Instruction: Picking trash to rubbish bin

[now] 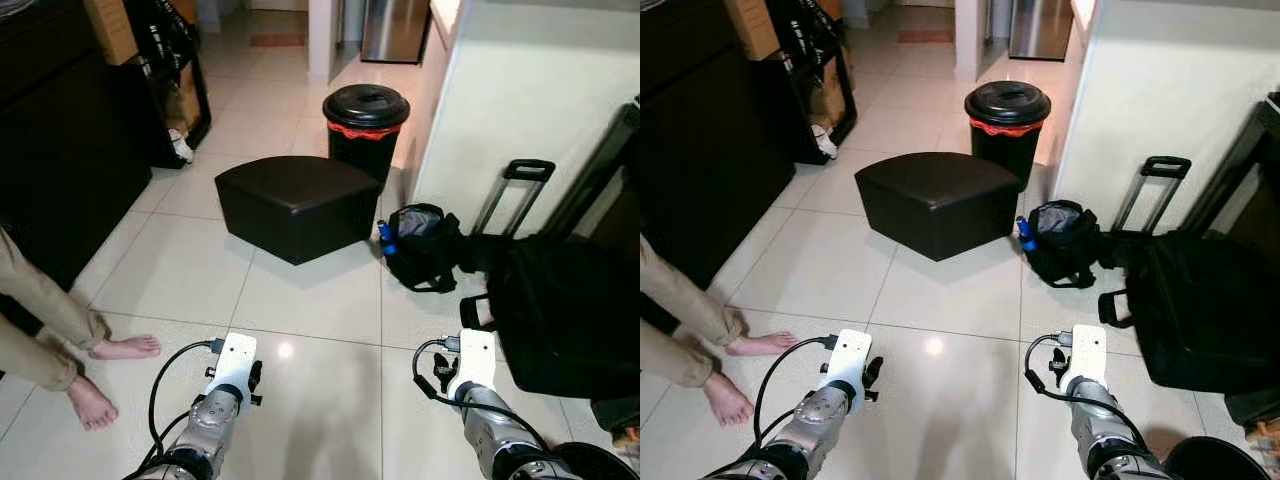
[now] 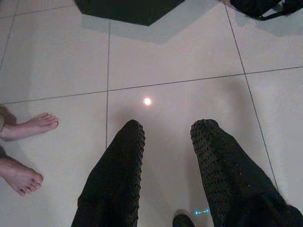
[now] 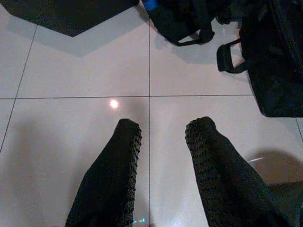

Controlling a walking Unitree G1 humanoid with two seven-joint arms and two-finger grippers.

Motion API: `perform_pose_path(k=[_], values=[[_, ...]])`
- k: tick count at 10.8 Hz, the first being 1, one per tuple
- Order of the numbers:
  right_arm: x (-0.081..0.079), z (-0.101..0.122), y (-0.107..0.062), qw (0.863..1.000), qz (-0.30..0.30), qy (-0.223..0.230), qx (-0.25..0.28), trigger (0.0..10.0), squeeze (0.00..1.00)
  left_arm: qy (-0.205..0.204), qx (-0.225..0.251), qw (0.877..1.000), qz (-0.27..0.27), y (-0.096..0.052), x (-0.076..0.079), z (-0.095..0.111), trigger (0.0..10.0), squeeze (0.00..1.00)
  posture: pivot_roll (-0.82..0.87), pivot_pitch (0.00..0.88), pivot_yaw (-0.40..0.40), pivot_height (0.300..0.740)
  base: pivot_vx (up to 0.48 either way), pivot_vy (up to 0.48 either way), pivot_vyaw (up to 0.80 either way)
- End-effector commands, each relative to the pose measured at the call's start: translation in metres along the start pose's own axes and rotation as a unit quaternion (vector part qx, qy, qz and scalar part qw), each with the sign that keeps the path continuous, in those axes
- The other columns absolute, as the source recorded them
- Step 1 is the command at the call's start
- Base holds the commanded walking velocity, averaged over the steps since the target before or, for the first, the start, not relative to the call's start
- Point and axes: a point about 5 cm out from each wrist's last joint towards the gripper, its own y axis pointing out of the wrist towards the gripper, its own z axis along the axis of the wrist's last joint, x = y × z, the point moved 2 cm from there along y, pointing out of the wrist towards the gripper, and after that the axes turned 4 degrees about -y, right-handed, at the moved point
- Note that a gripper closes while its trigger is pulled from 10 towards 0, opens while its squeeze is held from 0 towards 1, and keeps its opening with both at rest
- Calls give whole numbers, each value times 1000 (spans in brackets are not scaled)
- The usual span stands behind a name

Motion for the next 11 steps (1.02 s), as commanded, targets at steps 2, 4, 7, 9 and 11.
perform_pose_path(k=[2, 4, 7, 9, 11], values=[[-2, 1, 0, 1000, 0, 6, 6, 10000, 0, 1, 0, 1000, -2, 0, -1, 0, 10000, 0, -55, 0, 38, 740, 0, 0, 0], [-6, -3, -1, 1000, 7, 4, 3, 10000, 0, 0, 6, 1000, 2, 0, -5, 3, 10000, 0, -41, 0, 37, 740, 0, 0, 0], [-6, -4, -1, 1000, 3, 2, 4, 10000, 0, -1, 4, 1000, 3, -1, -3, -1, 10000, 0, -42, 0, 30, 740, 0, 0, 0], [-5, 7, 1, 1000, 1, 12, 20, 10000, 0, -2, 5, 1000, 5, -1, -3, -1, 10000, 0, -27, 5, 33, 740, 0, 0, 0], [-8, 7, 2, 1000, 2, 10, 16, 10000, 0, 1, -6, 1000, 12, -3, -8, -7, 10000, 0, -36, 7, 42, 740, 0, 0, -800]])
